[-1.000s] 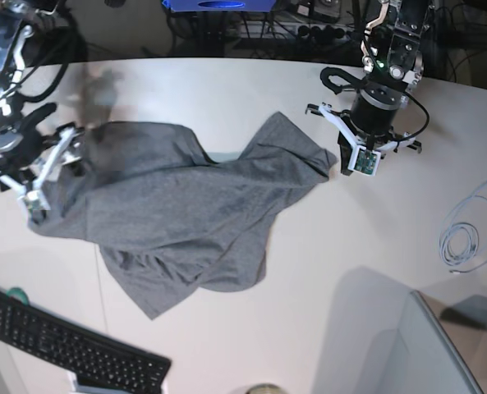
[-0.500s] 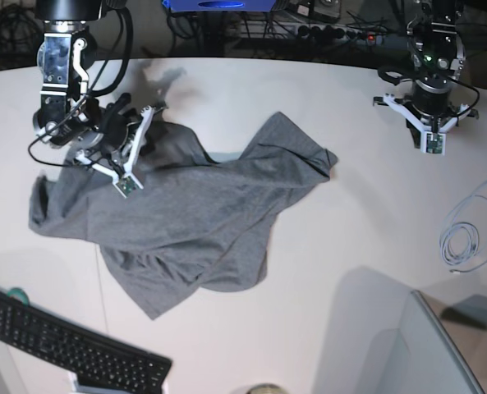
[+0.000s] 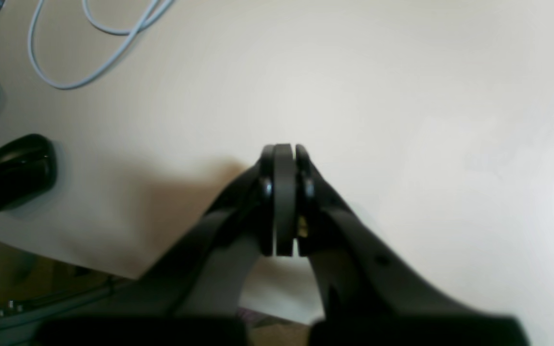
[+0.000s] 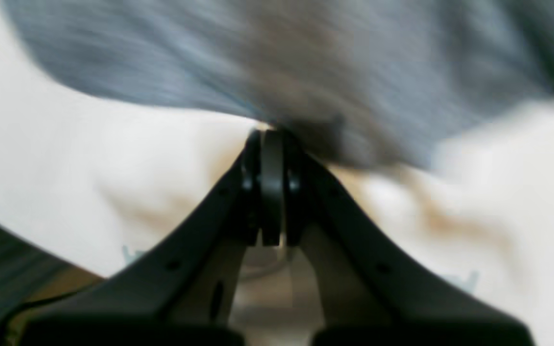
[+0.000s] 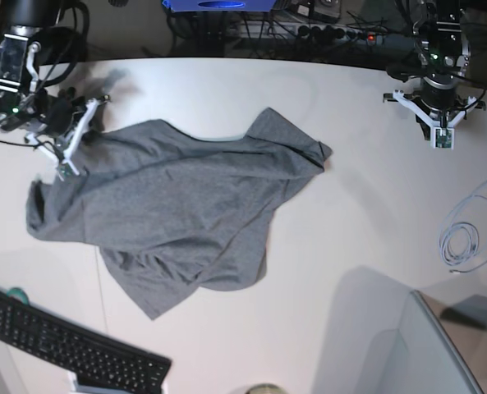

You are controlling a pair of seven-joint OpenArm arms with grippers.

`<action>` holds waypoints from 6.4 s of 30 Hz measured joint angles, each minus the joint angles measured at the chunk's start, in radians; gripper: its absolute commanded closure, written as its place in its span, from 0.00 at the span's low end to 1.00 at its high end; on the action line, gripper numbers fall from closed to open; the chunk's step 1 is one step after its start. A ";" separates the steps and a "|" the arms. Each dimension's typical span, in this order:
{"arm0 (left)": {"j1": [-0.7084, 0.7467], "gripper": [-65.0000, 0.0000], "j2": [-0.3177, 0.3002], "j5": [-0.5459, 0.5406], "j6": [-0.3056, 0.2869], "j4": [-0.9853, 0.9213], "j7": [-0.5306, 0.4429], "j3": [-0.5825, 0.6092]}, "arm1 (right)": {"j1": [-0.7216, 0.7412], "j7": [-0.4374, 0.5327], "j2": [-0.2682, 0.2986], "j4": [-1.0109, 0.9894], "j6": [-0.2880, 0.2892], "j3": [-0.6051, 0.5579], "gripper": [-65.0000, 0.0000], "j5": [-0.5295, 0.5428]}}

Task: Layout the t-shirt on the table in an organized manner, then fold the t-shirt properly
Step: 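Pull the shirt edge with the right gripper to spread it, then drag the shirt hem with the right gripper, then release, then grasp the shirt with the left gripper and pull it outward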

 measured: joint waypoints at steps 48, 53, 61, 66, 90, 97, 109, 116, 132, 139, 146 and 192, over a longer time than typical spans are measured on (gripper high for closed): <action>0.026 1.00 0.015 0.005 -0.003 -0.053 -0.130 -0.002 | 0.035 -0.156 -0.229 -0.083 -0.142 0.341 0.86 0.440; 0.026 1.00 0.018 0.005 -0.003 -0.049 -0.131 0.000 | 0.006 -0.266 -0.182 -0.007 -0.161 0.346 0.99 0.394; 0.019 1.00 0.007 0.011 0.009 -0.048 -0.131 0.072 | -0.055 -0.449 -0.161 0.342 -0.164 0.348 0.99 0.401; -0.031 1.00 0.017 0.010 -0.003 -0.048 -0.126 0.208 | -0.077 -0.568 -0.165 0.484 -0.158 0.418 0.99 0.394; -0.779 1.00 0.275 0.011 -0.002 -0.692 -0.135 0.783 | -0.077 -0.608 -0.043 0.559 -0.158 0.525 1.00 0.403; -0.745 1.00 0.212 0.010 0.003 -0.716 -0.137 0.782 | 0.073 -0.605 0.054 0.391 -0.158 0.521 0.99 0.394; -0.290 1.00 0.067 0.006 0.008 -0.249 -0.111 0.512 | 0.291 -0.324 0.109 -0.024 -0.334 0.005 1.00 0.393; -0.174 1.00 0.065 0.012 0.012 -0.015 -0.122 0.356 | 0.484 -0.154 0.109 -0.257 -0.386 -0.253 1.00 0.394; -0.140 1.00 0.025 0.011 0.000 0.021 -0.119 0.305 | 0.307 -0.154 0.225 -0.109 -0.554 -0.061 0.28 0.406; -0.068 1.00 0.023 0.000 0.003 0.021 -0.119 0.082 | -0.025 -0.280 0.003 0.275 -0.359 0.176 0.26 0.399; -0.035 1.00 0.027 0.000 -0.003 0.021 -0.122 0.055 | -0.126 -0.336 -0.120 0.292 -0.302 0.180 0.26 0.393; -0.079 0.44 0.195 0.003 -0.278 -0.019 -0.122 0.231 | -0.208 -0.395 -0.150 0.579 -0.294 0.169 1.00 0.401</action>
